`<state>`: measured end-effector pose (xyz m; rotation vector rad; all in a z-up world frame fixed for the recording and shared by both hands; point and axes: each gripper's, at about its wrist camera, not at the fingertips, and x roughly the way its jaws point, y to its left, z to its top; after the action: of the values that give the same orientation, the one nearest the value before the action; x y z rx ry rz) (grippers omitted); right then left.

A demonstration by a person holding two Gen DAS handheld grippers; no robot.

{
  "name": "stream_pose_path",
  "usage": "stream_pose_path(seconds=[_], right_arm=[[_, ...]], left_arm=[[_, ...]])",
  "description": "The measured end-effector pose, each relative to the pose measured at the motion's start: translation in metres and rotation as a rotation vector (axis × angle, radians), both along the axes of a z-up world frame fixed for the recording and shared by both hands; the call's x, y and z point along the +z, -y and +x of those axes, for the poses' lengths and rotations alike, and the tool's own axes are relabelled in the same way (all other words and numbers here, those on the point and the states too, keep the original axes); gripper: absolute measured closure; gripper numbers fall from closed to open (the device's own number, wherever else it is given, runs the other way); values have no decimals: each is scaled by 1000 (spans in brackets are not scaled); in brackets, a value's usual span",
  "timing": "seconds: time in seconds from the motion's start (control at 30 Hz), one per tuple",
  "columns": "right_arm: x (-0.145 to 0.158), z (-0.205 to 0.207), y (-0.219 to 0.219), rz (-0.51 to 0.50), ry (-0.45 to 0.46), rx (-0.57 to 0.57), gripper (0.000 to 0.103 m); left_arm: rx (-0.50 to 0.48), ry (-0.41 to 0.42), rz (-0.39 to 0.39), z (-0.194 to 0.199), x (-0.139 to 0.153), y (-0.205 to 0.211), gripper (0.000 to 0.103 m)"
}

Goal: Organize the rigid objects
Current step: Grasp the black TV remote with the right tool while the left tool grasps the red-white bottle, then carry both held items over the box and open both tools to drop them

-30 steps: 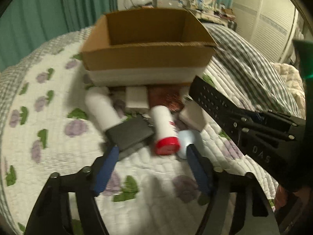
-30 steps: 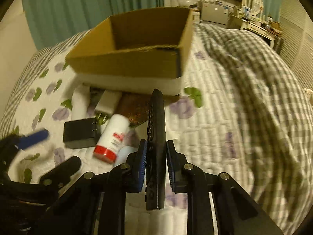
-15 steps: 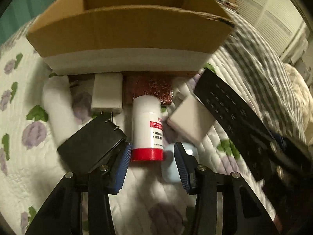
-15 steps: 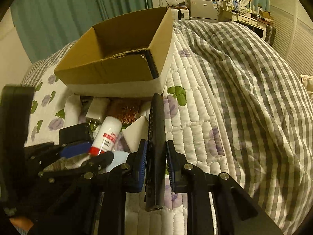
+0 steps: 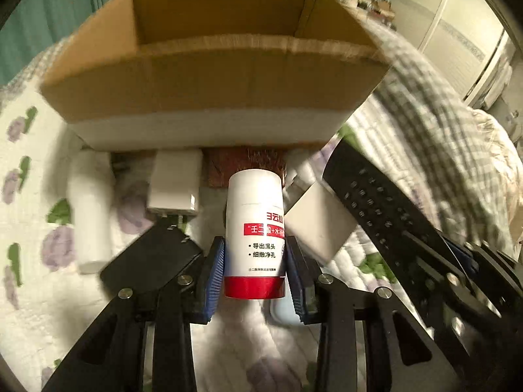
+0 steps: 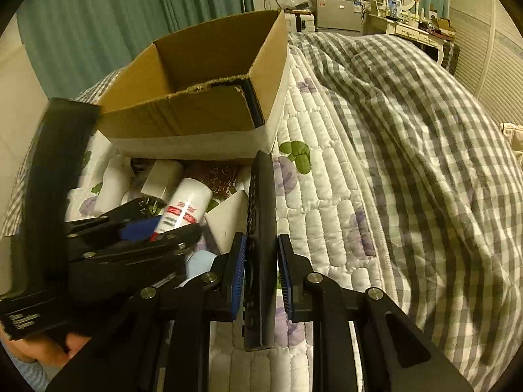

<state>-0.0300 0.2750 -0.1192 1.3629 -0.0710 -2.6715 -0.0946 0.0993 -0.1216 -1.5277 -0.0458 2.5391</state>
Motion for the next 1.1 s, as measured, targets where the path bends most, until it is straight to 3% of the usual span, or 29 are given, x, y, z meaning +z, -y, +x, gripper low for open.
stream_pose_path(seconds=[0.27,0.5,0.67,0.87,1.1], right_arm=[[42,17,3,23,-92,5,85],[109,29,16,52,-240,33,85],[156,14,26,34,-327,62,85],[187,-31,36,22,-379,90,85],[165,-100,48,62,-343,112,85]], left_arm=[[6,-126,3,43,62,15,67],[-7,-209,-4,10,123,29,67],[9,-260,-20,-6,151,45,67],[44,-275,-49,-51,154,57,67],[46,-213,-86,-100,113,58,67]])
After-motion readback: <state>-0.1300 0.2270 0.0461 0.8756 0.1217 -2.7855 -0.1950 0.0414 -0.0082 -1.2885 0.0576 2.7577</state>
